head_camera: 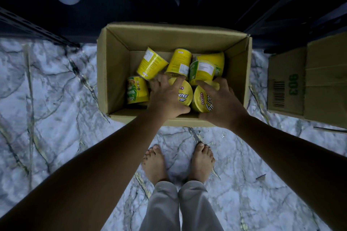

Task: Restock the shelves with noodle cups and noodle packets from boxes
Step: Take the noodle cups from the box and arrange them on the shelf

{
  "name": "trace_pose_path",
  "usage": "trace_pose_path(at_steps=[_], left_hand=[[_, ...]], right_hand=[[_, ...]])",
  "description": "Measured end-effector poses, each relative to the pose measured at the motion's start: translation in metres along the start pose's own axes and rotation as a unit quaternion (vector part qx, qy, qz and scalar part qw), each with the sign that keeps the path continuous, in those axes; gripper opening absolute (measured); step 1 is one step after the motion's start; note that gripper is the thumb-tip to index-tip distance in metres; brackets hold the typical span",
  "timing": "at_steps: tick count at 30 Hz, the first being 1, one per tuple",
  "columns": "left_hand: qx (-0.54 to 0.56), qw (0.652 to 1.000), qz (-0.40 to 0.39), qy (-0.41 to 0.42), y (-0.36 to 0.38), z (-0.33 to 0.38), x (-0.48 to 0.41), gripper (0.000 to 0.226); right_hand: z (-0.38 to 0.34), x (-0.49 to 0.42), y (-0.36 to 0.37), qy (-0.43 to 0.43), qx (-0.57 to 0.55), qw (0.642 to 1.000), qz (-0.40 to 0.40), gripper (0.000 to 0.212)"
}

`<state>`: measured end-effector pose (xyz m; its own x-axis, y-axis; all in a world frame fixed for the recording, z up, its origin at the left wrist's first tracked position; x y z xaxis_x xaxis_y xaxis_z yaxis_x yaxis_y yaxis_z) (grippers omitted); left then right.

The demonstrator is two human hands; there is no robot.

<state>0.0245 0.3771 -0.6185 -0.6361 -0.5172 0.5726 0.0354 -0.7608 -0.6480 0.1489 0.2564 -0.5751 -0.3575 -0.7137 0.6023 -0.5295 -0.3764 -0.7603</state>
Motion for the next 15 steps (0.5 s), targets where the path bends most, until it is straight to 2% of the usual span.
trace_pose_path(at_steps=[8, 15], left_hand=[[0.006, 0.999, -0.038, -0.028, -0.003, -0.008, -0.006, 0.111], [0.093, 0.996, -0.005, -0.011, -0.039, 0.004, 0.035, 0.104]], right_hand=[[-0.006, -0.008, 0.0, -0.001, 0.0, 1.0, -0.008, 0.109], [-0.02, 0.02, -0.032, 0.0, -0.016, 0.999, 0.033, 0.105]])
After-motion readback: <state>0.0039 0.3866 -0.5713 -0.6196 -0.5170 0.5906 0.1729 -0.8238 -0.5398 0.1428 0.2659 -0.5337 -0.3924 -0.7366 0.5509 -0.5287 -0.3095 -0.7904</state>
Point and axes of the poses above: each hand's wrist, its own x-axis away from the middle knuckle, its own y-axis out of the palm, z = x × y, the point moved 8 cm from there along -x, towards the middle knuckle, and after that the axes turned 8 degrees about x, right-handed, at the moved point
